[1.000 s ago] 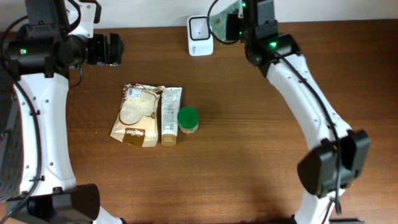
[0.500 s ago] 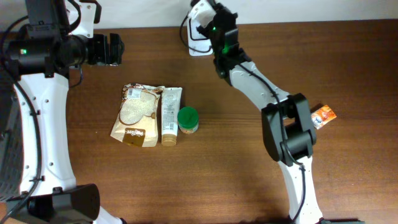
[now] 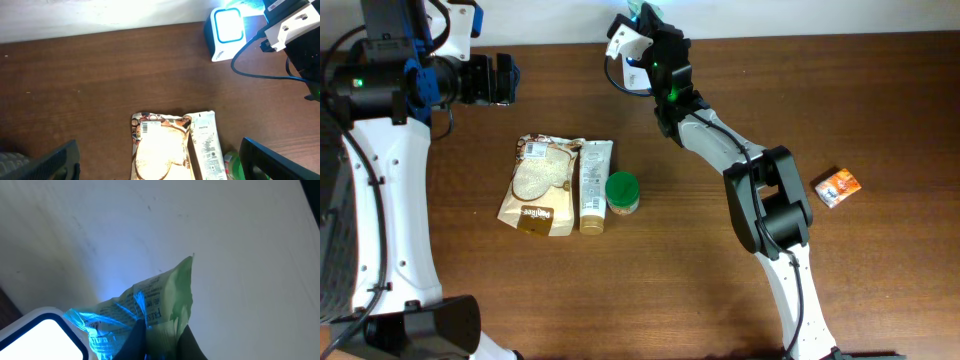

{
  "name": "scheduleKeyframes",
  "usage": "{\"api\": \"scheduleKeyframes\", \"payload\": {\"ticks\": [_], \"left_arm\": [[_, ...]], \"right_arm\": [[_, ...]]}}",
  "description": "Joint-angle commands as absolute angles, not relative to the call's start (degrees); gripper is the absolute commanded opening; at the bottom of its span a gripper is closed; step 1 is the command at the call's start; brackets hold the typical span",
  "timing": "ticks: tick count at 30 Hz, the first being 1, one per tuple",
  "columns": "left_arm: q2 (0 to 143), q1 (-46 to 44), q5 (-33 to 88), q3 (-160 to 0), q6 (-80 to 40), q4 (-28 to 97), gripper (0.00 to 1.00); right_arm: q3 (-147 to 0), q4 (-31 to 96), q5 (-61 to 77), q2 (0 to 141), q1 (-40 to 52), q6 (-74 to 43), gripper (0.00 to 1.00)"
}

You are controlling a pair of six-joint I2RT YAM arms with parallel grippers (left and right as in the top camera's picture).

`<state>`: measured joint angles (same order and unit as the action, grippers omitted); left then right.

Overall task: Scan the item barcode
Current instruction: 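Place the mint-green packet at the right side with the right gripper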

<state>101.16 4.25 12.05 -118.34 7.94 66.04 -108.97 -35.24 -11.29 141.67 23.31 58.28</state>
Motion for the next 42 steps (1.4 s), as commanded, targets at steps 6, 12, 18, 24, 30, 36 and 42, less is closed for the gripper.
{"api": "scheduleKeyframes", "payload": {"ticks": [6, 12, 18, 24, 30, 36, 42], "left_arm": [[101.3, 4.4, 12.6, -118.5, 8.9, 65.9, 0.99], [101.3, 4.4, 12.7, -118.5, 8.9, 65.9, 0.99], [101.3, 4.4, 12.6, -118.5, 8.9, 65.9, 0.99], [101.3, 4.4, 12.6, -118.5, 8.9, 65.9, 0.99], [101.3, 4.4, 12.6, -118.6, 8.9, 65.9, 0.99], [101.3, 4.4, 12.6, -118.6, 8.9, 65.9, 0.99], [101.3, 4.4, 12.6, -118.5, 8.9, 65.9, 0.99]], "right_arm": [[-110.1, -35.4, -11.7, 137.5, 23.6, 51.8, 0.04], [-110.1, -27.7, -16.6, 126.1, 23.6, 42.0, 0.04], [-110.1, 12.2, -14.6, 105.7, 23.5, 8.8, 0.04], [-110.1, 52.9, -14.2, 94.2, 16.1, -17.3, 0.04], [-105.8, 68.7, -10.5, 97.7, 2.8, -22.0, 0.04], [-94.7, 61.9, -11.0, 104.4, -3.7, -22.0, 0.04], [-88.2, 57.5, -11.2, 111.9, -9.1, -22.0, 0.04]]}}
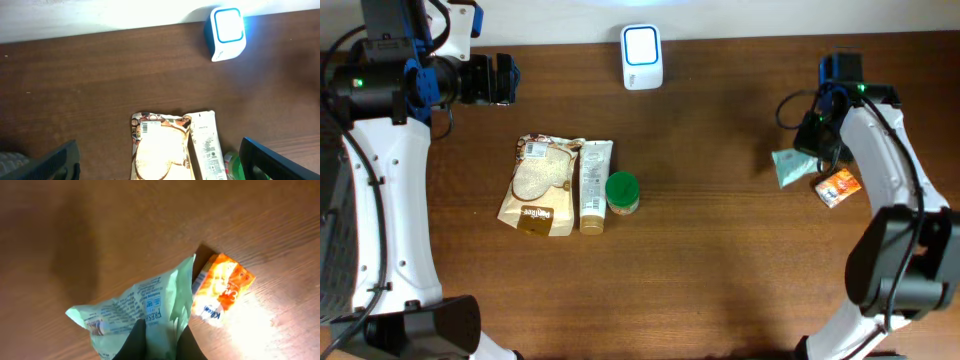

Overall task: Scan the item barcode
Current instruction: 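Place the mint-green packet at the right side with the right gripper, then reach the right gripper to the green-lidded jar and grasp it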

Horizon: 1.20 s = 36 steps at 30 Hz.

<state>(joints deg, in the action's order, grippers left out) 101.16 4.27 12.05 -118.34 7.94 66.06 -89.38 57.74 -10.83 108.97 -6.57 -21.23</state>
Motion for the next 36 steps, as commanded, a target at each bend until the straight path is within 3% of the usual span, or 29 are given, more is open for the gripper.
{"api": "scheduleKeyframes", "payload": {"ticks": [1, 5, 9, 11, 16, 20, 22, 23, 30, 36], "left_arm": [[101.3, 4.4, 12.6, -118.5, 8.9, 65.9, 0.99], [101.3, 4.4, 12.6, -118.5, 8.9, 65.9, 0.99], [101.3, 4.4, 12.6, -118.5, 8.9, 65.9, 0.99], [101.3, 4.4, 12.6, -118.6, 8.9, 65.9, 0.99], [101.3, 4.4, 12.6, -118.6, 8.9, 65.9, 0.99], [101.3, 4.4, 12.6, -118.5, 8.9, 65.9, 0.99], [101.3, 4.4, 12.6, -118.6, 8.9, 65.9, 0.99], [101.3, 4.4, 12.6, -118.5, 8.9, 65.9, 0.99], [101.3, 4.4, 12.6, -118.5, 8.9, 65.9, 0.99], [101.3, 4.4, 12.6, -118.6, 8.9, 65.9, 0.99]], "right_arm": [[-88.2, 57.5, -11.2, 112.9, -10.1, -22.0, 0.04], [-88.2, 57.3, -11.2, 113.5, -12.1, -21.9, 0.05], [-88.2, 57.3, -11.2, 113.5, -12.1, -21.3, 0.27], [-89.5, 59.7, -10.6, 113.4, -12.1, -21.3, 0.44], [-105.0, 72.7, 1.6, 113.4, -10.2, -10.3, 0.54], [-111.5, 76.4, 10.6, 113.4, -0.1, -5.3, 0.61], [-111.5, 74.1, 10.6, 113.5, 8.9, -5.3, 0.76], [-111.5, 72.7, 10.5, 113.6, 11.9, -5.3, 0.98], [-110.3, 60.4, 9.9, 115.5, 31.7, -5.3, 0.98], [-110.3, 60.4, 9.9, 120.1, 37.4, -6.5, 0.99]]}}
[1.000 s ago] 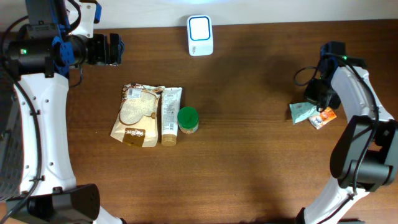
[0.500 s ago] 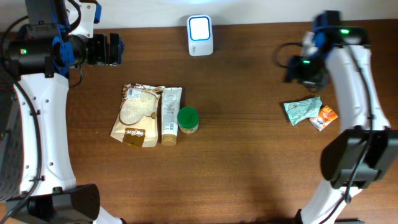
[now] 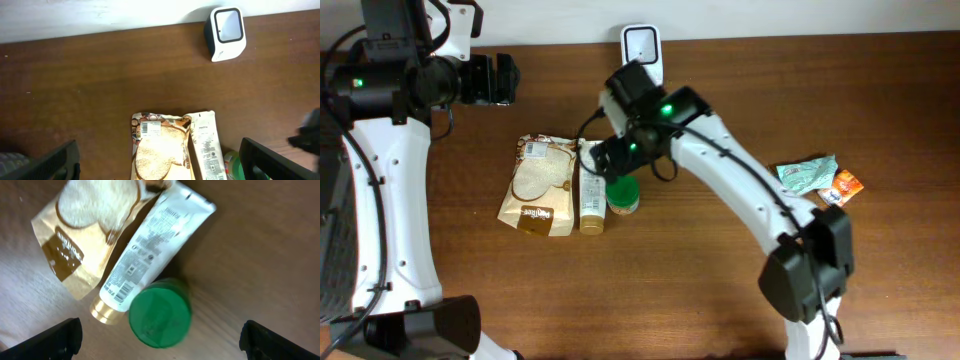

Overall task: Scan the item barcode
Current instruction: 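Reach the right gripper to the green-lidded jar and grasp it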

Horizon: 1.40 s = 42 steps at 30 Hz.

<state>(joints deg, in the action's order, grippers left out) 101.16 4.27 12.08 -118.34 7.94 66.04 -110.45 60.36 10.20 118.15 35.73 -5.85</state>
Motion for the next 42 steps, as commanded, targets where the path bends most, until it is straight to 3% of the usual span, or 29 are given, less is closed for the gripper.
{"api": "scheduleKeyframes", "payload": {"ticks": [1, 13, 18, 30, 34, 38, 42], "left_arm": [[101.3, 4.4, 12.6, -118.5, 8.9, 65.9, 0.99], [101.3, 4.4, 12.6, -118.5, 8.9, 65.9, 0.99], [101.3, 4.4, 12.6, -118.6, 8.9, 65.9, 0.99], [101.3, 4.4, 12.6, -118.6, 8.9, 65.9, 0.99], [101.3, 4.4, 12.6, -118.6, 8.9, 65.9, 0.99], [101.3, 4.4, 12.7, -118.5, 8.9, 65.9, 0.99], [101.3, 4.4, 12.6, -118.5, 8.9, 65.9, 0.99]], "right_arm": [[-110.3, 60.4, 9.9, 120.4, 37.9, -6.5, 0.99], [-110.2, 61.8, 5.5, 126.7, 38.5, -20.5, 0.9], [-110.1, 63.0, 1.6, 126.9, 40.2, -27.6, 0.77], [-110.1, 62.3, 1.2, 128.1, 40.5, -29.0, 0.77], [-110.2, 63.7, 1.1, 128.0, 40.4, -29.0, 0.68], [-112.6, 66.2, 0.8, 126.1, 38.9, -21.6, 0.64], [-117.1, 72.8, 1.0, 123.0, 35.8, 2.0, 0.65]]}}
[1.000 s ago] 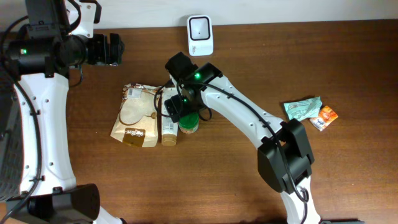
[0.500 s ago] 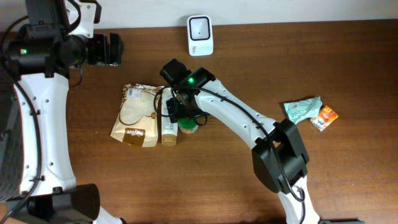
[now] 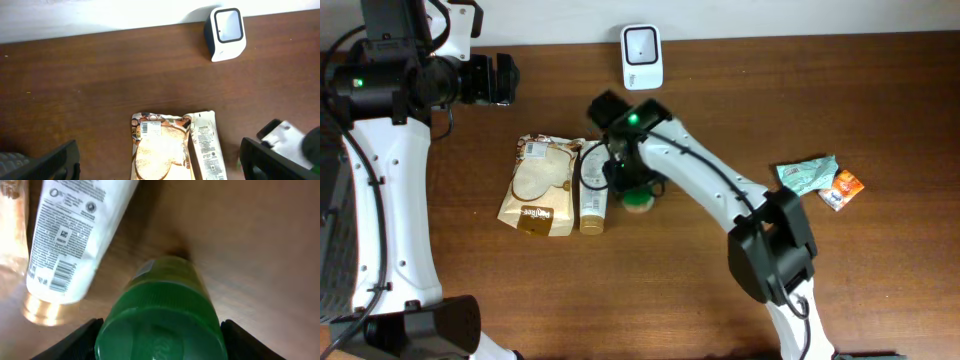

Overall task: Scan the item barcode
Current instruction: 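Reach the right gripper to the green-lidded jar and grasp it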

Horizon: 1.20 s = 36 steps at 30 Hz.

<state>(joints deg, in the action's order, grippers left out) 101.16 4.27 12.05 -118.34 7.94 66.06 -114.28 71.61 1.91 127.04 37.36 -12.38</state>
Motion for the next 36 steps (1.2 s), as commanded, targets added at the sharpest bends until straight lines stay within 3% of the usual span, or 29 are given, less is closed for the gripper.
{"api": "scheduleKeyframes", "payload": {"ticks": [1, 3, 6, 9, 12, 14, 16, 18, 23, 24, 36], "left_arm": [[101.3, 4.4, 12.6, -118.6, 8.9, 65.9, 0.99], [101.3, 4.4, 12.6, -118.6, 8.9, 65.9, 0.99], [101.3, 4.4, 12.6, -118.6, 8.9, 65.9, 0.99], [101.3, 4.4, 12.6, -118.5, 8.9, 65.9, 0.99], [101.3, 4.4, 12.6, -118.5, 8.9, 65.9, 0.99], [101.3, 4.4, 12.7, -118.5, 8.9, 65.9, 0.99], [101.3, 4.4, 12.6, -118.5, 8.9, 65.9, 0.99], [101.3, 4.4, 12.6, -118.5, 8.9, 65.9, 0.99], [101.3, 4.4, 12.6, -118.6, 8.9, 65.9, 0.99], [101.3, 4.4, 12.6, -118.6, 8.9, 65.9, 0.99], [101.3, 4.4, 12.6, -118.5, 8.9, 65.9, 0.99]], "right_arm": [[-117.0, 74.3, 1.0, 122.9, 34.9, 11.2, 0.66], [-116.6, 74.7, 1.6, 123.1, 34.1, 20.2, 0.66], [-115.4, 74.7, 6.2, 123.2, 33.7, 37.3, 0.82], [-115.3, 75.6, 11.5, 123.2, 33.8, 49.1, 0.85], [-115.3, 75.5, 12.7, 123.2, 33.7, 52.2, 0.85], [-115.3, 73.6, 11.9, 123.2, 33.2, 46.3, 0.98], [-115.3, 67.5, 6.2, 123.2, 31.6, 23.3, 0.98], [-115.3, 66.0, 5.8, 123.2, 29.2, 8.1, 0.98], [-115.3, 66.0, 8.1, 124.5, 26.3, 6.8, 0.99], [-115.3, 66.4, 7.8, 125.1, 26.3, 6.8, 0.95], [-114.3, 70.6, 3.6, 127.3, 31.9, -2.4, 0.94]]}}
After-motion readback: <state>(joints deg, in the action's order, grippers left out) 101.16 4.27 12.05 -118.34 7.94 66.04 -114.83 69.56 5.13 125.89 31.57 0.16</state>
